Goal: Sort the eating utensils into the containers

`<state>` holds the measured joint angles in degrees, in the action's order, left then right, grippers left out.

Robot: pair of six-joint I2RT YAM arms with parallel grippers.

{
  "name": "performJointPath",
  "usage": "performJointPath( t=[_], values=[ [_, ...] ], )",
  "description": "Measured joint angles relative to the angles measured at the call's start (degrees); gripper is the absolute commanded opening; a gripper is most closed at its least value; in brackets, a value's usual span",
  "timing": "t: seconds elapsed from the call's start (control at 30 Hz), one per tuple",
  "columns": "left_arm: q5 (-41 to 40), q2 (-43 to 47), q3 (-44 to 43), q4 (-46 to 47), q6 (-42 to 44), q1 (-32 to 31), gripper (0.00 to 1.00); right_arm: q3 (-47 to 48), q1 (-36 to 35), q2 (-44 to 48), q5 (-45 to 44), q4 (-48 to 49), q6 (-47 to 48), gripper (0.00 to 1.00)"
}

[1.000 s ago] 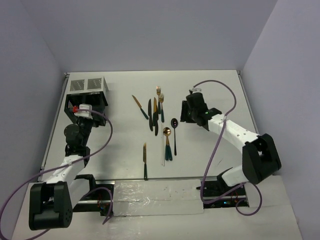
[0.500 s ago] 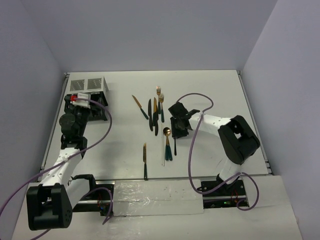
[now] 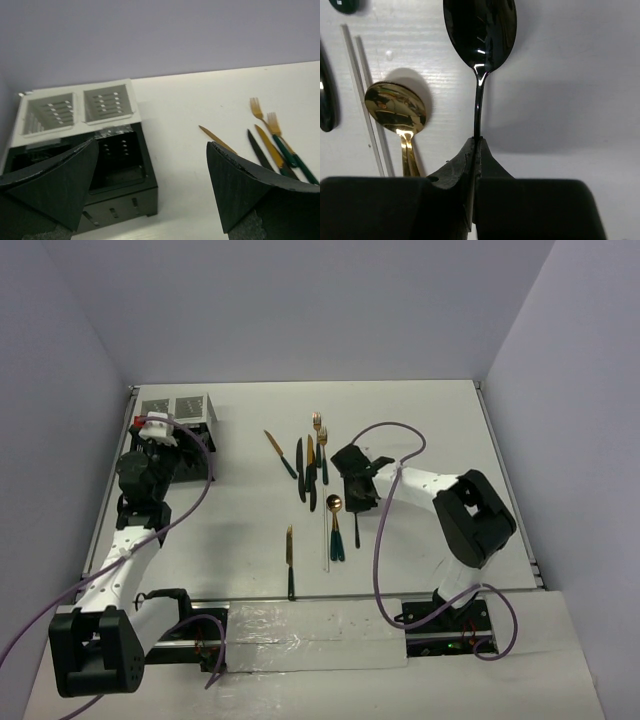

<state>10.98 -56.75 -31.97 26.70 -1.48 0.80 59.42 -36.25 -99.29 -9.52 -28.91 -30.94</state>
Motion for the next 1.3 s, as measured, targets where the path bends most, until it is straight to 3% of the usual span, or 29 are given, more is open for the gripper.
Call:
performJointPath(
  t=[0.13,0.2,0.27,0.47,0.73,1.1,1.3],
  values=[
    [2.97,-0.28,-1.05,-3.41,-3.69,-0.02,0.99,2.05,0.0,2.51,-4.09,-1.16,1.49,0.0],
    [4.79,-0.39,-1.53,-4.98,-5.55,-0.02,0.92,3.04,0.0,5.29,-5.07,0.28,2.84,0.0],
    [7.65,-0.66,-2.45,-6.43,-7.74,0.0,0.81,3.13,0.0,9.51,-4.81,3.87,5.05,0.0],
    [19.26,-2.93,-6.29,-7.74,-17.77,-0.02,0.69,3.48,-1.25,19.04,0.83,21.0,10.84,0.0],
    [27.1,-7.21,-12.04,-5.6,-29.88,-3.96,0.66,12.63,-9.18,11.82,11.82,33.57,17.44,0.0],
    [29.29,-8.39,-13.51,1.38,-36.57,-6.86,0.57,21.79,-12.33,3.02,17.42,33.35,20.22,0.0],
    [27.85,-9.22,-13.51,1.38,-37.48,-7.26,0.45,22.36,-12.96,2.97,18.05,33.11,21.9,0.0]
  ],
)
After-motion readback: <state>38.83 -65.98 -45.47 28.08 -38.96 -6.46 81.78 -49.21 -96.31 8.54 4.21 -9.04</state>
